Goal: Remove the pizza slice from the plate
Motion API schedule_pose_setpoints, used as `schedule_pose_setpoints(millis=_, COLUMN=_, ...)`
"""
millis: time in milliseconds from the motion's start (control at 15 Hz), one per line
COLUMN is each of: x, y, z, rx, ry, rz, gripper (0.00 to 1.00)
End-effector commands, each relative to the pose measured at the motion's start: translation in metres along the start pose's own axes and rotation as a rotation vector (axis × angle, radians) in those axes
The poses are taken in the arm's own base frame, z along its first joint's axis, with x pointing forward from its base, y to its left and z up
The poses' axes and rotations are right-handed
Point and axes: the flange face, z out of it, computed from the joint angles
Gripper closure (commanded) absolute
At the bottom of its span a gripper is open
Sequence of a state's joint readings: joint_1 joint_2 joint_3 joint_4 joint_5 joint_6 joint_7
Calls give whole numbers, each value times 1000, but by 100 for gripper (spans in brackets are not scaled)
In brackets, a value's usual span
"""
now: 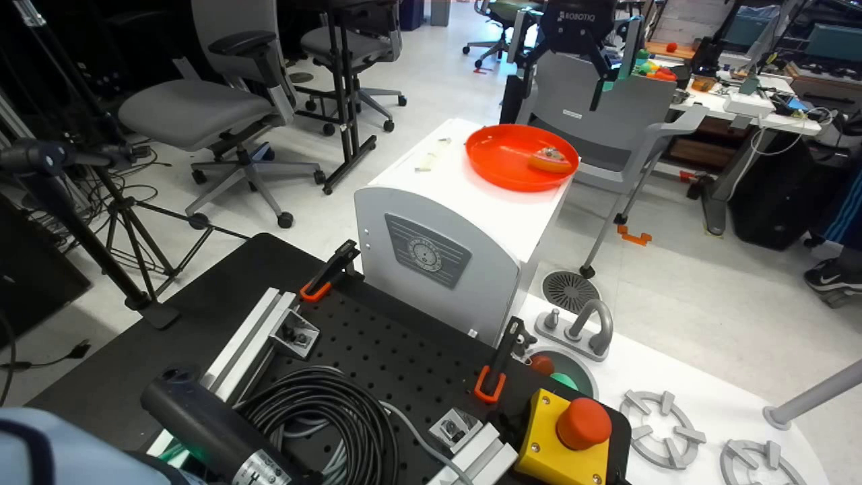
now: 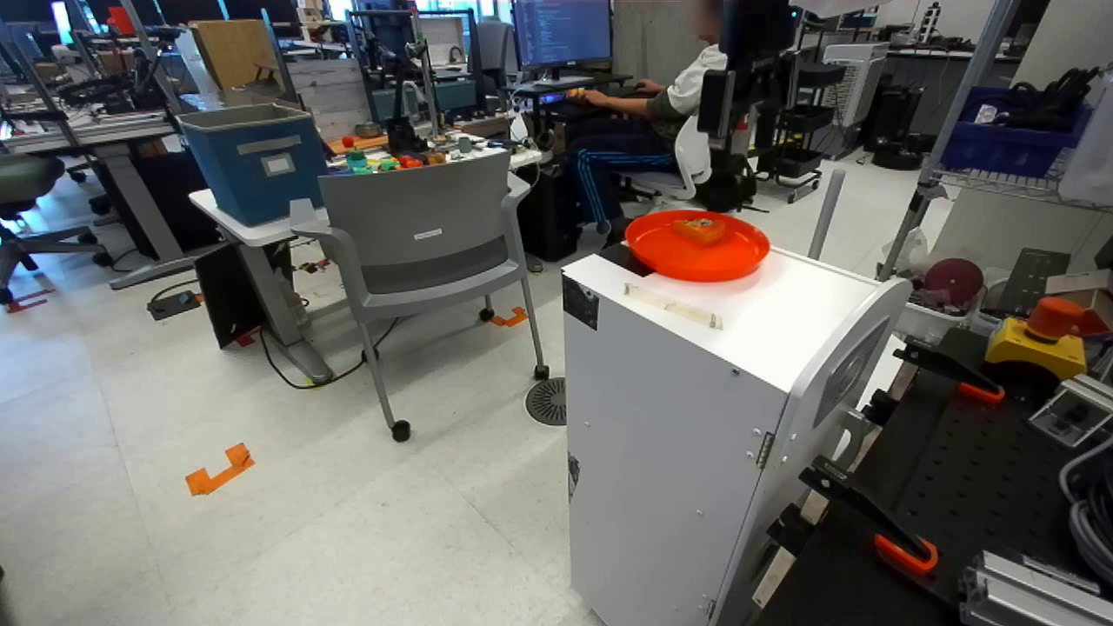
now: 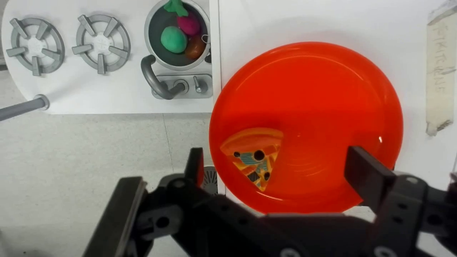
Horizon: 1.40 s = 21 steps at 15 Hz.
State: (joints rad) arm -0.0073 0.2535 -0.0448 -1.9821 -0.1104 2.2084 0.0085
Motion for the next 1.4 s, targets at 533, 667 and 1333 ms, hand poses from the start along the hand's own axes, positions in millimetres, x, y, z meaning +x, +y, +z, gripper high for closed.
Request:
schedule_pose_setpoints(millis=533, x=45, y=-1, z=45, rx=28, ry=-66, rz=134, gripper=0)
schedule_pose_setpoints(millis=667, x=51, y=0, z=48, rx=32, ry=-66, rz=145, gripper=0)
schedule_pose_setpoints(millis=1333, x=57, y=-2, z=54, rx=23, ry=-104, rz=136, gripper=0)
